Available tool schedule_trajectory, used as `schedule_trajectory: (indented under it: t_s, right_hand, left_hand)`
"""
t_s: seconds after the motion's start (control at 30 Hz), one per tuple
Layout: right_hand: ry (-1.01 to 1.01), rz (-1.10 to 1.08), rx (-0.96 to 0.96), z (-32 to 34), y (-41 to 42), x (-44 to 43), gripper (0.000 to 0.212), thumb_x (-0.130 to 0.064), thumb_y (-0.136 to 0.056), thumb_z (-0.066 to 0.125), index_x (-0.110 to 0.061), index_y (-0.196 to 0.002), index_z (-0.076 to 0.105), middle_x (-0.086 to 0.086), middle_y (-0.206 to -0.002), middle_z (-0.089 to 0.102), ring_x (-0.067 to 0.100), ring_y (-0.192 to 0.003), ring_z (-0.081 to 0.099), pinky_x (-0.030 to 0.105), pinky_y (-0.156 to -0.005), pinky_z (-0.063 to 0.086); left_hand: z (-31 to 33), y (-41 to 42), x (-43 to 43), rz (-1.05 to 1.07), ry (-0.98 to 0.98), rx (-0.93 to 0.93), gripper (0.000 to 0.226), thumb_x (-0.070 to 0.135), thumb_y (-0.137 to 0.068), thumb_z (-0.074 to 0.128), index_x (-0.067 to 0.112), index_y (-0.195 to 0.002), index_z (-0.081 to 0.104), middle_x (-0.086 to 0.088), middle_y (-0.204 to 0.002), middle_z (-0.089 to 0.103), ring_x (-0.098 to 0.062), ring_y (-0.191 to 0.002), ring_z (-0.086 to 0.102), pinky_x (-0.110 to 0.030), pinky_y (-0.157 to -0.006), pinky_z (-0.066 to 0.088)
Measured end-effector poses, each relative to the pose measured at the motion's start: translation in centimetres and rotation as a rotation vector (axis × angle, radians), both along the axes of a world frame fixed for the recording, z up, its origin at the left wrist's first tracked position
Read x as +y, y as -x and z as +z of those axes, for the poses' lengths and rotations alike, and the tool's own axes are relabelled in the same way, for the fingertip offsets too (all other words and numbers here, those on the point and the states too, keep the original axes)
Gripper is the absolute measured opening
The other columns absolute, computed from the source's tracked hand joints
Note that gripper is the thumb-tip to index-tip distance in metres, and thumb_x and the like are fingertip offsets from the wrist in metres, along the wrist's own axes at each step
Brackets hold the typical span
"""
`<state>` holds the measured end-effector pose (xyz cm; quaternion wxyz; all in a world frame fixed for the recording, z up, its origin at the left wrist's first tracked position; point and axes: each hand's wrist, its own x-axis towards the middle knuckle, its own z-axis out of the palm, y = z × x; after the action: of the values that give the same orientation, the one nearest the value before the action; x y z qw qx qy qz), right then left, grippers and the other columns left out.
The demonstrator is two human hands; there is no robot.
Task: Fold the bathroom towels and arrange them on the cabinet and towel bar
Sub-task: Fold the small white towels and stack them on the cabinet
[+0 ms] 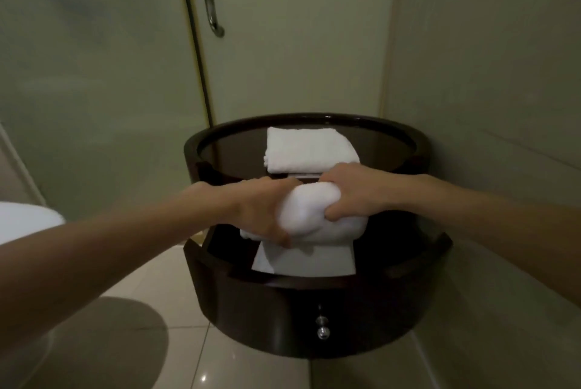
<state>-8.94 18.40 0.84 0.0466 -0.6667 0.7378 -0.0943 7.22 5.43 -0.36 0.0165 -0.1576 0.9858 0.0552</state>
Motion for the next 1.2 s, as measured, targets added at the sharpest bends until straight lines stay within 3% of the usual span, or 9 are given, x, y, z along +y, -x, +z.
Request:
schedule_trajectory:
  t_s: [0.07,0.2,0.3,0.43,0.53,0.7,0.8,0.93,1.2]
  right_hand:
    - [0.013,-0.004,-0.034,1.4,0.3,0.0,0.022,-0.033,-0.07,0.073,-0.017,-0.083,0.064,-0.004,-0.079,0.061,0.017,-0.074,0.059,0.035,-0.064,0.05]
    - [0.057,-0.02,-0.026,4.4,0.9,0.1,0.029,-0.037,-0.066,0.074,-0.018,-0.086,0.066,-0.005,-0.082,0.064,0.015,-0.076,0.06,0.035,-0.067,0.051]
    - [0.133,-0.04,-0.022,6.5,1.7,0.0,0.035,-0.035,-0.061,0.074,-0.017,-0.091,0.068,0.0,-0.086,0.068,0.019,-0.078,0.063,0.038,-0.069,0.054]
    - [0.211,-0.055,-0.024,9.0,2.7,0.1,0.045,-0.034,-0.06,0.073,-0.016,-0.1,0.065,0.001,-0.095,0.066,0.02,-0.084,0.062,0.036,-0.071,0.053]
    - [0.289,-0.081,0.005,10.9,3.3,0.4,0.043,-0.033,-0.068,0.075,-0.016,-0.105,0.064,0.002,-0.1,0.065,0.019,-0.087,0.06,0.034,-0.072,0.052]
    - [0.45,-0.096,0.136,13.3,3.6,0.3,0.054,-0.032,-0.071,0.073,-0.021,-0.12,0.054,0.002,-0.113,0.06,0.023,-0.099,0.058,0.038,-0.081,0.051]
    - [0.43,-0.117,0.265,14.0,4.0,-0.5,0.065,-0.041,-0.071,0.074,-0.022,-0.127,0.046,0.003,-0.117,0.057,0.025,-0.101,0.056,0.039,-0.082,0.05]
    - [0.578,-0.167,0.4,14.6,5.0,-2.3,0.046,-0.033,-0.075,0.069,-0.015,-0.113,0.048,0.01,-0.108,0.06,0.031,-0.095,0.059,0.031,-0.063,0.039]
    - [0.772,-0.238,0.483,14.8,7.1,-7.0,0.033,-0.019,-0.083,0.058,-0.009,-0.112,0.045,0.011,-0.101,0.055,0.029,-0.084,0.054,0.031,-0.059,0.032]
  left_hand:
    - [0.5,0.0,-0.2,0.007,0.049,0.033,0.089,0.055,-0.058,0.075,0.033,-0.134,0.034,0.007,-0.125,0.054,-0.016,-0.105,0.056,-0.035,-0.087,0.051]
    - [3.0,0.4,-0.5,0.016,0.077,0.202,0.059,0.04,-0.063,0.074,0.03,-0.115,0.047,0.003,-0.105,0.061,-0.02,-0.093,0.058,-0.041,-0.078,0.052]
    - [5.7,1.1,-0.7,-0.014,0.06,0.288,0.057,0.036,-0.058,0.075,0.024,-0.11,0.056,0.002,-0.104,0.064,-0.02,-0.092,0.059,-0.042,-0.078,0.051]
    - [9.8,2.2,-0.8,-0.017,0.05,0.335,0.062,0.037,-0.049,0.069,0.021,-0.109,0.062,0.004,-0.099,0.065,-0.016,-0.089,0.061,-0.027,-0.07,0.05]
    - [12.6,3.0,-0.8,-0.024,0.039,0.367,0.053,0.026,-0.058,0.078,0.017,-0.108,0.064,0.006,-0.093,0.06,-0.014,-0.085,0.058,-0.023,-0.063,0.041]
    - [15.7,4.5,-1.2,-0.009,0.119,0.438,0.049,0.021,-0.068,0.079,0.017,-0.114,0.063,-0.002,-0.104,0.065,-0.02,-0.094,0.059,-0.036,-0.079,0.05]
    - [16.9,5.2,-1.8,-0.008,0.163,0.495,0.046,0.021,-0.068,0.078,0.017,-0.112,0.064,-0.005,-0.104,0.067,-0.023,-0.093,0.061,-0.04,-0.079,0.052]
    - [18.3,6.0,-2.7,0.002,0.251,0.559,0.048,0.022,-0.066,0.078,0.018,-0.111,0.064,-0.005,-0.103,0.068,-0.025,-0.091,0.062,-0.037,-0.075,0.051]
    - [19.4,8.7,-6.3,0.095,0.596,0.62,0.053,0.032,-0.07,0.068,0.027,-0.119,0.05,-0.004,-0.107,0.065,-0.03,-0.097,0.06,-0.031,-0.067,0.039]
